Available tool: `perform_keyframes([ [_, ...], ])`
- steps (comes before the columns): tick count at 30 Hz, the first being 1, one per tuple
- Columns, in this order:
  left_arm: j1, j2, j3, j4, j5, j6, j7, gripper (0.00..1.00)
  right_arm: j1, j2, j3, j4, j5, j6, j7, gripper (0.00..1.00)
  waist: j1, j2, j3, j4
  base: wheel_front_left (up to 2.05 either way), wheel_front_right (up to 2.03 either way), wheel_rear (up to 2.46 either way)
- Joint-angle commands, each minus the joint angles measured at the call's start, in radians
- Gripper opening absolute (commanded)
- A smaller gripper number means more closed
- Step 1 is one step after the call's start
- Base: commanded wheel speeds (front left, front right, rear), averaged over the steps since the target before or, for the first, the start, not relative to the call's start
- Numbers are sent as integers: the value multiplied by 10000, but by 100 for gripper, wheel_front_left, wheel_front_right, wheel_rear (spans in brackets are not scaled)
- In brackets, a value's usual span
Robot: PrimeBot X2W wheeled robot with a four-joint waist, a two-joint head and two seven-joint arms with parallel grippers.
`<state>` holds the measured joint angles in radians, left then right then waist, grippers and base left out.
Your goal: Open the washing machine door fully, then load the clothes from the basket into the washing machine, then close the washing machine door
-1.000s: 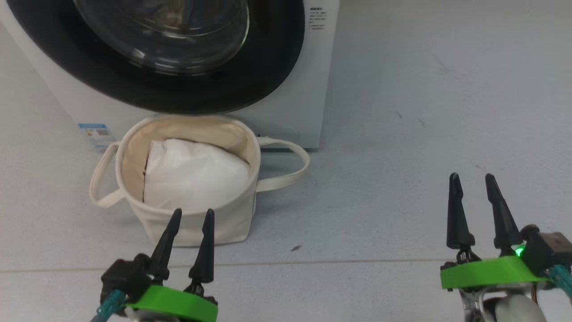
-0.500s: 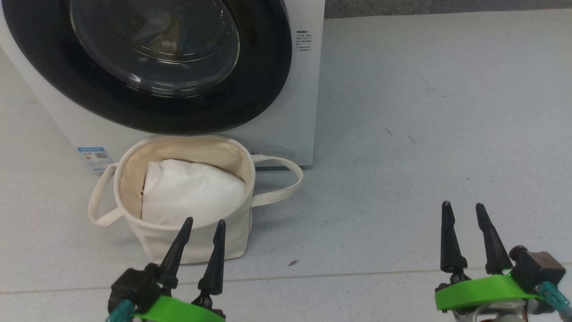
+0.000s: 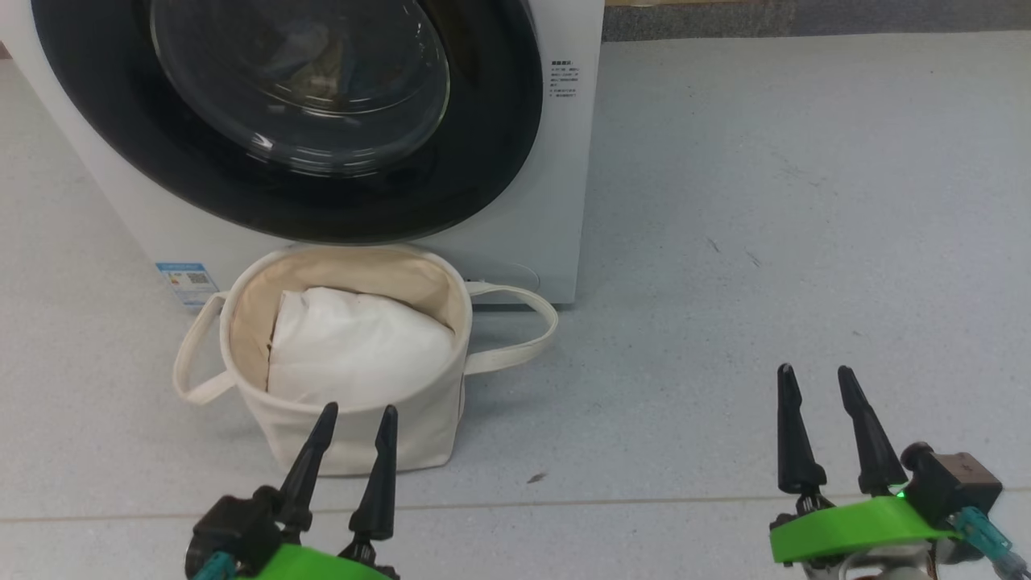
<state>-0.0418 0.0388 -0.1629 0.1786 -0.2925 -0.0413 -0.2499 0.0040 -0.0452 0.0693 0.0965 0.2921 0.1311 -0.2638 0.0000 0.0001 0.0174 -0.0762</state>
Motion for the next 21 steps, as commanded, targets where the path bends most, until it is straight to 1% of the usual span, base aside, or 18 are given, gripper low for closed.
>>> perform_keyframes([
  [1, -228, 114, 364, -394, 35, -13, -118, 100, -205, -51, 217, -361, 38, -4, 20, 100, 0, -1, -5, 15, 0, 0, 0],
  [4, -226, 114, 365, -538, 200, 6, -118, 100, -189, -51, 265, -368, 73, -4, 20, 100, 0, -1, -9, 63, 0, 0, 0],
  [13, -144, 114, 448, -522, 103, 80, -118, 100, -156, -51, 312, -339, 120, -4, 20, 100, 0, -1, -21, 186, 0, 0, 0],
  [21, -142, 114, 435, -449, 81, 71, -118, 100, -139, -51, 301, -250, -87, -4, 20, 100, 0, -1, -93, 267, 0, 0, 0],
])
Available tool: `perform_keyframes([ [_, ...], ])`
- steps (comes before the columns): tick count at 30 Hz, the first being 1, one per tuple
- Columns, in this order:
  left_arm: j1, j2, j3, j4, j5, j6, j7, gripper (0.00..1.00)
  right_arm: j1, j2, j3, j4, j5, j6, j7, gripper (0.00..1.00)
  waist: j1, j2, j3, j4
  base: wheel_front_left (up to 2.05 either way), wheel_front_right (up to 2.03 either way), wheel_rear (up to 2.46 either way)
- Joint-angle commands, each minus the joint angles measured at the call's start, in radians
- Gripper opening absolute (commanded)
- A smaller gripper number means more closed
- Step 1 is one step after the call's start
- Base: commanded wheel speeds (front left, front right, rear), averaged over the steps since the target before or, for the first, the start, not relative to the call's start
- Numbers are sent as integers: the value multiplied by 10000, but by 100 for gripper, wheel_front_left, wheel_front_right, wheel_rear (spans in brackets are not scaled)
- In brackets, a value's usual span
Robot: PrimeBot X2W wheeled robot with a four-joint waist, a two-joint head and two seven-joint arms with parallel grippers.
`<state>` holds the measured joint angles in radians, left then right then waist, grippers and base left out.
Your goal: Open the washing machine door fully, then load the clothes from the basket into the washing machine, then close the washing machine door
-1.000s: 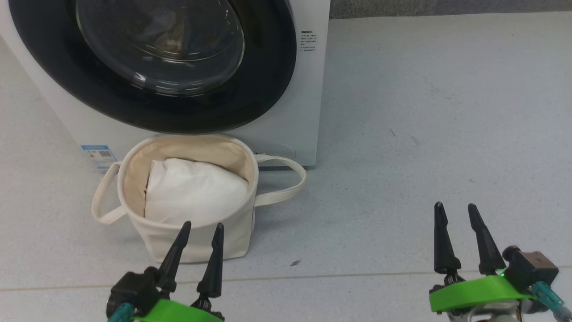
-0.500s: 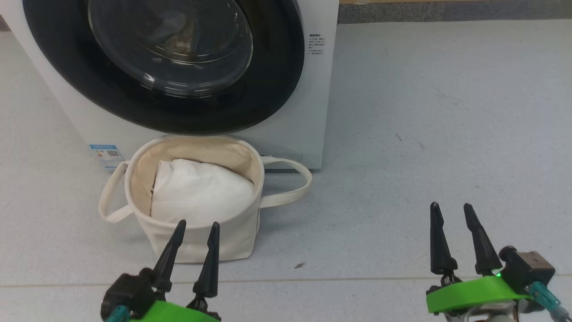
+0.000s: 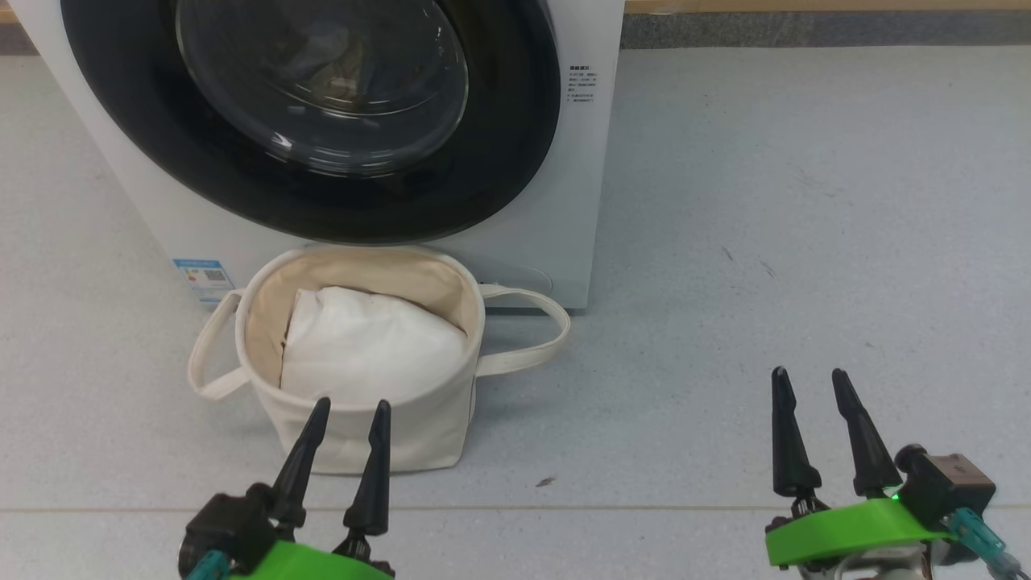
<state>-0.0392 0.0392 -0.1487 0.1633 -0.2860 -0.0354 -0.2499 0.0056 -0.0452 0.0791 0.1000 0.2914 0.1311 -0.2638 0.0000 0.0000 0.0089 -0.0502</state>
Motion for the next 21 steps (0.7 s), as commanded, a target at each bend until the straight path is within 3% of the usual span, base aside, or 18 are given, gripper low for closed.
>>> perform_keyframes([
  [1, -164, 110, 283, -278, -1, 34, -118, 100, -157, -51, 207, -286, -87, -4, 20, 100, 0, 0, -16, 11, 0, 0, 0],
  [9, -157, 110, 181, -120, -24, 173, -118, 100, -121, -51, 167, -283, -188, -4, 20, 100, 0, 0, -63, 55, 0, 0, 0],
  [15, -198, 110, -21, -169, 854, 542, -118, 100, -143, -51, 48, -355, -238, -4, 20, 100, 0, 0, -51, 78, 0, 0, 0],
  [21, -188, 110, -83, -92, 801, 593, -118, 100, -146, -51, 18, -306, -245, -4, 20, 100, 0, 0, -61, 92, 0, 0, 0],
])
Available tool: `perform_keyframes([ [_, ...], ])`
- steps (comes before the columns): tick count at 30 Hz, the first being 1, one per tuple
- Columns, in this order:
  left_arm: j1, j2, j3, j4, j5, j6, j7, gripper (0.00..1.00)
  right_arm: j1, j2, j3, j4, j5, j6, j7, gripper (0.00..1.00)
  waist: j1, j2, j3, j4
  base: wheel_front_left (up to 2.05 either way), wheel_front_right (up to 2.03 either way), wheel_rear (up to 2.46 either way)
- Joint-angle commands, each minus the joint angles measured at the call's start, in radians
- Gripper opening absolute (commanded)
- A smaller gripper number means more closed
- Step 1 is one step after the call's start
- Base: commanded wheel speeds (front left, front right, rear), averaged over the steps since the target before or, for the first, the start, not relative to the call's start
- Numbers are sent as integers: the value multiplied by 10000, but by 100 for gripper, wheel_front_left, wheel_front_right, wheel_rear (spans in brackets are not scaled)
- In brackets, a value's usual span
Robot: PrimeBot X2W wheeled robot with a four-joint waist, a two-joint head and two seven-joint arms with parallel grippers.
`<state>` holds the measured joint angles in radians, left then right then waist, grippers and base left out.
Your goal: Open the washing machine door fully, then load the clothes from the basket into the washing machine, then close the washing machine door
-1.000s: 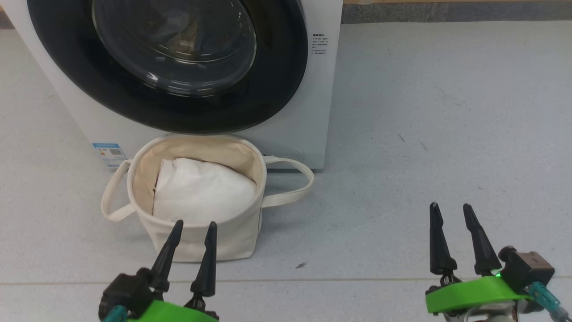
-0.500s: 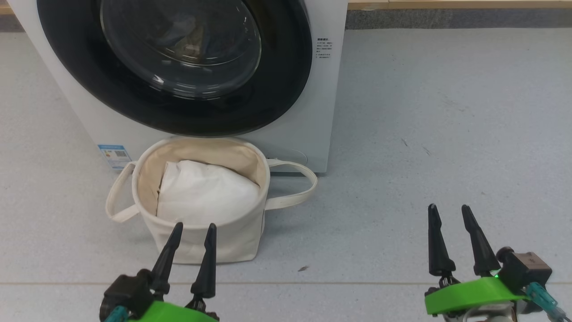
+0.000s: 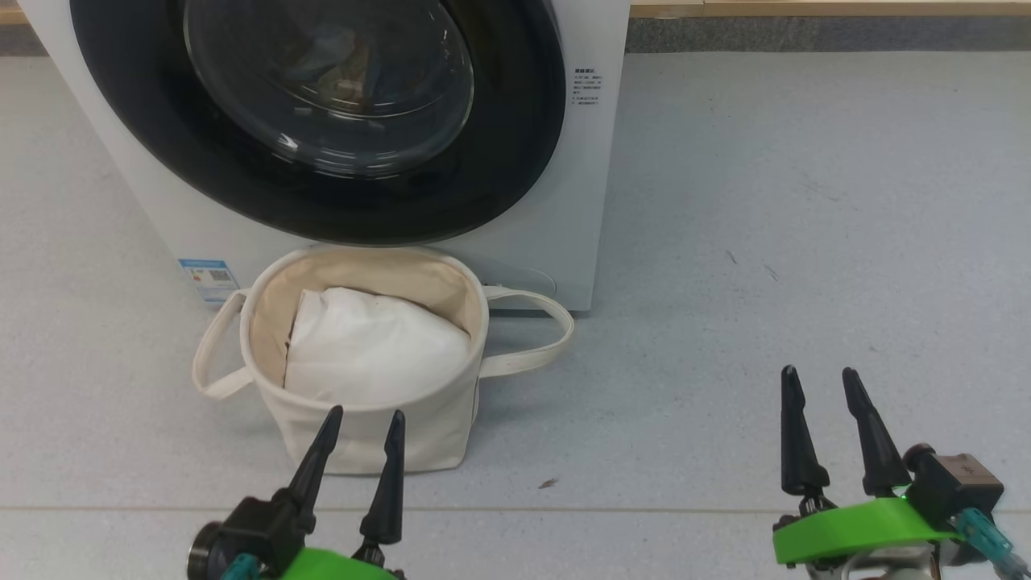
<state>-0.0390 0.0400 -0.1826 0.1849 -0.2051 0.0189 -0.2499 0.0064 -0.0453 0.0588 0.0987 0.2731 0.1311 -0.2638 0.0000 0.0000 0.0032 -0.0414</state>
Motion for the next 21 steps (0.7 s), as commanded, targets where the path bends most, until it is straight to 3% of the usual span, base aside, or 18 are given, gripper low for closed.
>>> perform_keyframes([
  [1, -193, 102, 247, -290, -6, 49, -118, 100, -150, -49, 229, -270, -67, -4, 20, 100, 0, 0, -13, 6, 0, 0, 0],
  [21, -136, 102, 262, -125, -65, -65, -118, 100, -118, -49, 204, -277, -185, -4, 20, 100, 0, 0, -95, -40, 0, 0, 0],
])
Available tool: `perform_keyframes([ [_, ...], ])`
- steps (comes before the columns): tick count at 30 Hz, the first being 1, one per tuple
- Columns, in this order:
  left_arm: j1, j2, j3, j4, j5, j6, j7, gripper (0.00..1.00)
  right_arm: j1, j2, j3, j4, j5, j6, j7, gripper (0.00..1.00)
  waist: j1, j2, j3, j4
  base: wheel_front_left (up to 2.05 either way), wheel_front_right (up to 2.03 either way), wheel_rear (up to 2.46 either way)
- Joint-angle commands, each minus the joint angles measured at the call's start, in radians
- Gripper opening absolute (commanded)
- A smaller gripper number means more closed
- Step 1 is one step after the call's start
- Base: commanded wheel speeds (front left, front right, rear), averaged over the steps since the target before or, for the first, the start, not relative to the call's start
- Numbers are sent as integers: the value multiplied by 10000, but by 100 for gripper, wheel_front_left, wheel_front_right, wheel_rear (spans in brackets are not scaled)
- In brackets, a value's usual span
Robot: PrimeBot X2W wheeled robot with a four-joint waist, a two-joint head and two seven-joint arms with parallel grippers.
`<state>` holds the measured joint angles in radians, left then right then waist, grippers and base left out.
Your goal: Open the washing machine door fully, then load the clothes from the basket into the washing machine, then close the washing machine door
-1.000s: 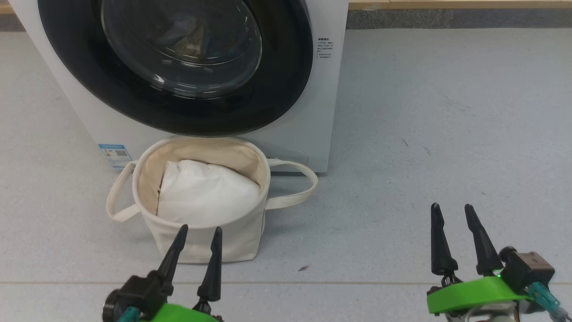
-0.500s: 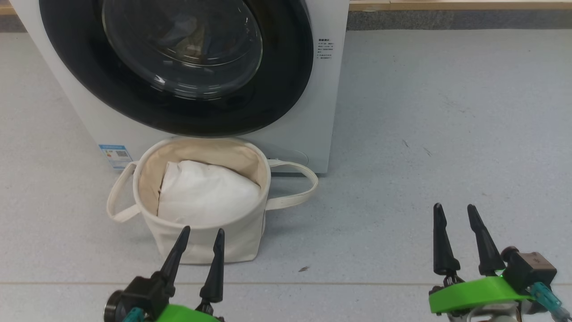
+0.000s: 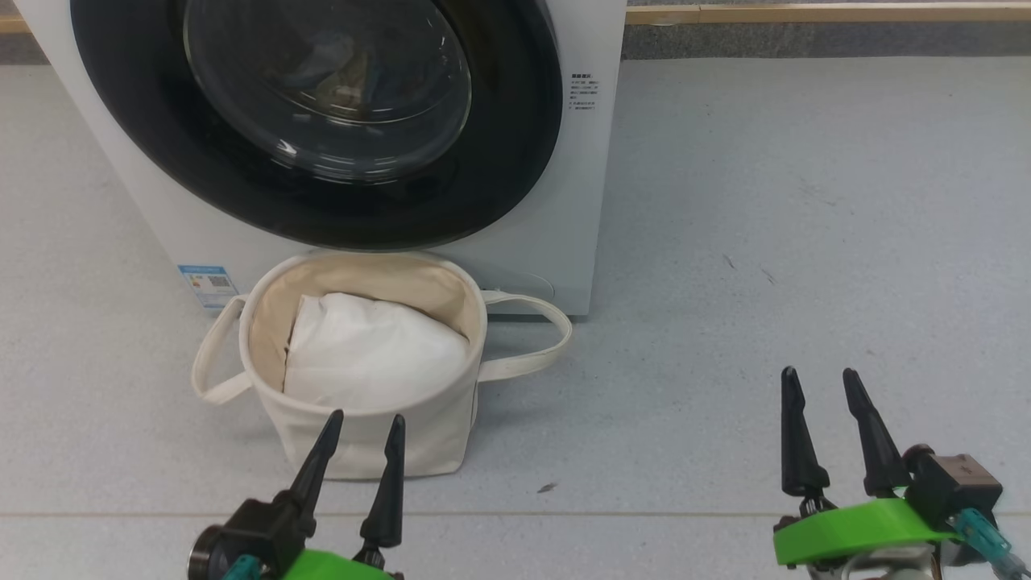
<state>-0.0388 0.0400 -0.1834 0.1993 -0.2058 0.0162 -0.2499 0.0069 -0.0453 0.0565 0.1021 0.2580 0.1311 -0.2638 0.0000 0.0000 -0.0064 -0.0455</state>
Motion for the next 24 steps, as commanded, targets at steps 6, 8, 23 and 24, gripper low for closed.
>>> perform_keyframes([
  [6, -114, 102, 249, -230, -97, -46, -118, 100, -97, -49, 256, -298, -14, -4, 20, 100, 0, 0, -14, 7, 0, 0, 0],
  [8, -122, 102, 252, -218, -87, -50, -118, 100, -98, -49, 243, -296, -11, -4, 20, 100, 0, 0, -11, 5, 0, 0, 0],
  [23, 73, -34, 7, 517, -117, -166, 28, 0, 52, 9, -39, 471, 20, 0, -3, 0, 0, 0, -58, -37, 0, 0, 0],
  [24, 137, -40, 9, 661, -141, -168, 38, 0, 91, 15, -34, 617, 43, 0, 2, 0, 0, 0, -57, -37, 0, 0, 0],
])
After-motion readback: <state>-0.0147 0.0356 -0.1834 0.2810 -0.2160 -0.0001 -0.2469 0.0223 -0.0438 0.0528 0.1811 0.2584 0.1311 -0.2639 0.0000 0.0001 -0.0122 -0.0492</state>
